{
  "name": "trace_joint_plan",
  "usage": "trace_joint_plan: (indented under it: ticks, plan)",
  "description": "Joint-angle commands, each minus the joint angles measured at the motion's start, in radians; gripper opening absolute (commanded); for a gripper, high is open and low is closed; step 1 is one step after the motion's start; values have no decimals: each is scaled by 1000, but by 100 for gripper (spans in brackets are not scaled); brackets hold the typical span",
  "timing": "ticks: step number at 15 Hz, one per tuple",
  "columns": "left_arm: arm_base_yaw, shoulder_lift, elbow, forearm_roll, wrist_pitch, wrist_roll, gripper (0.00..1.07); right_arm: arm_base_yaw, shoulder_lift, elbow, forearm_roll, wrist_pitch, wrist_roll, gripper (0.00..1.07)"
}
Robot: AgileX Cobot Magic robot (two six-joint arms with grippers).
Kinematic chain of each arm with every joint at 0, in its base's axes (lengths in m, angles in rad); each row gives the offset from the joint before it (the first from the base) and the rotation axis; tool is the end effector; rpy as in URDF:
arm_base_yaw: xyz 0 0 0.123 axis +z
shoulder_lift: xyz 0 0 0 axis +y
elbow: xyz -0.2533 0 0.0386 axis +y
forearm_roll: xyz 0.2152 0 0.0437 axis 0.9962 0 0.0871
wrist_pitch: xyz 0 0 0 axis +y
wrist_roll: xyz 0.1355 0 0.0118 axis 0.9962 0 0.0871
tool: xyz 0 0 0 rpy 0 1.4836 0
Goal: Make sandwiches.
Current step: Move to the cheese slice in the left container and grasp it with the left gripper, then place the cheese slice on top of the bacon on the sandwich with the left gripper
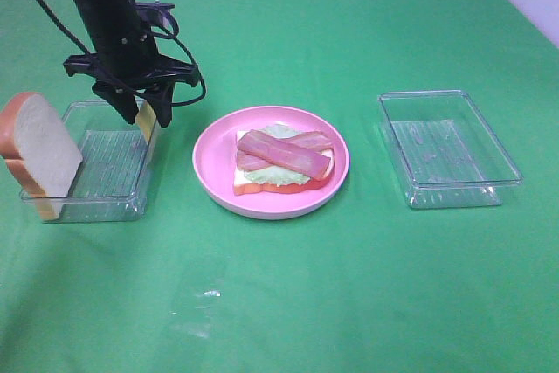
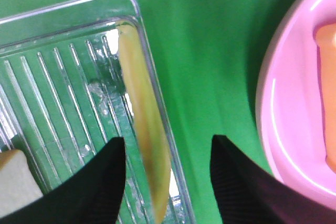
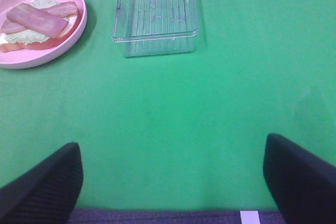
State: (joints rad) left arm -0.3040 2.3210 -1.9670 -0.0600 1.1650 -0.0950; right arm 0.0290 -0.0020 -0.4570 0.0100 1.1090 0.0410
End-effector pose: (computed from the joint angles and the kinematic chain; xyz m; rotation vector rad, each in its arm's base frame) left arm 0.4145 -0.1379 0.1139 0.2846 3.0006 -0.1255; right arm 0.0351 0.0022 0.2230 0.0123 2.1340 0.0534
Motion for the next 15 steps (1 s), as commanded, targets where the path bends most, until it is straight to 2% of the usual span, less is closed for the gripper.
trace_joint_plan:
  ticks: [1,2,3,4,7,10,15]
  plan:
    - [-2,3,3,-2,-20,-1,45,-7,-32,2,6,-2,-7,89]
    - [-2,3,3,-2,-26,-4,44,-7,-32,2,6,-2,-7,89]
    - [-2,3,3,-2,-23,-5,33,-7,-32,2,6,-2,-7,89]
    - [-2,3,3,-2,-23,-5,28,-7,-32,2,6,-2,-7,89]
    - [-2,3,3,-2,-26,-5,0,-7,-32,2,6,-2,-7,89]
    - [-2,-9,3,-2,-9,-1,0,-7,-32,2,6,-2,-7,89]
    - [-2,-123,-1,-22,31,-7,0,-7,-32,2,6,-2,-7,89]
